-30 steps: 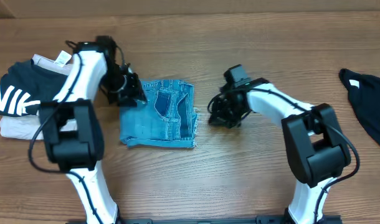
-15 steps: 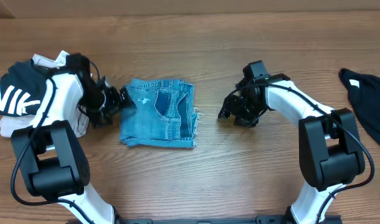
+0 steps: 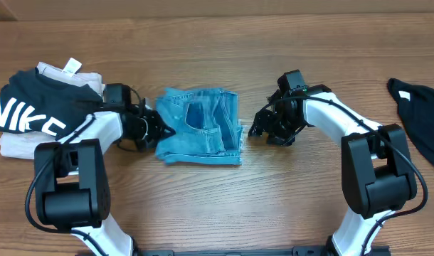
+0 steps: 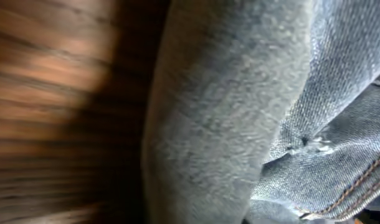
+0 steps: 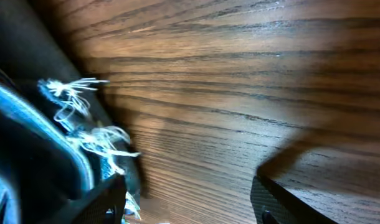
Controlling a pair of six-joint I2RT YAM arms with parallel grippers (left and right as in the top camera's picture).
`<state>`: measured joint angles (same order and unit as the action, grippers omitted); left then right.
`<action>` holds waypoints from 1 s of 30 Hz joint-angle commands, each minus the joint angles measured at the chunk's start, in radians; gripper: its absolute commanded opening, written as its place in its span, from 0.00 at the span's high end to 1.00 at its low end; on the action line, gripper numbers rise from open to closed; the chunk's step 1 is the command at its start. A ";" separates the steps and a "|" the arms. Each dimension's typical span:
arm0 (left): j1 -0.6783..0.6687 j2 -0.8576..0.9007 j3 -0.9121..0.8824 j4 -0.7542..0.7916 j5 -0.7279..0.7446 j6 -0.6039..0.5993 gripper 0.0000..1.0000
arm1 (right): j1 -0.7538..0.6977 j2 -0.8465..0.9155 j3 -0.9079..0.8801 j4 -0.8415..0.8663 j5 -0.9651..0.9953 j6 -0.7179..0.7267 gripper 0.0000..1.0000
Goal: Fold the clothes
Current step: 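Carry the folded jeans left with the left gripper onto the NIKE stack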
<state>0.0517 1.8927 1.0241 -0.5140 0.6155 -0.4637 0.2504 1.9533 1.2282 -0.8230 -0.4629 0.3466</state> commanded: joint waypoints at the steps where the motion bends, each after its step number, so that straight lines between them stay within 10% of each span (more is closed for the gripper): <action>1: -0.011 -0.008 0.027 -0.008 0.043 0.063 0.96 | 0.001 -0.035 -0.009 -0.006 -0.006 -0.007 0.32; 11: 0.110 -0.330 0.418 -0.109 0.010 0.086 0.96 | 0.000 -0.035 -0.009 -0.036 -0.006 -0.007 0.32; 24: 0.760 -0.230 0.579 -0.280 0.259 0.233 0.96 | 0.001 -0.035 -0.009 -0.066 -0.006 -0.007 0.32; 30: 0.832 -0.035 0.579 -0.270 0.271 0.356 0.96 | 0.001 -0.035 -0.009 -0.105 -0.006 -0.007 0.32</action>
<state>0.8783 1.7767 1.5673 -0.7979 0.7929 -0.2119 0.2504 1.9530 1.2263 -0.9184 -0.4644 0.3431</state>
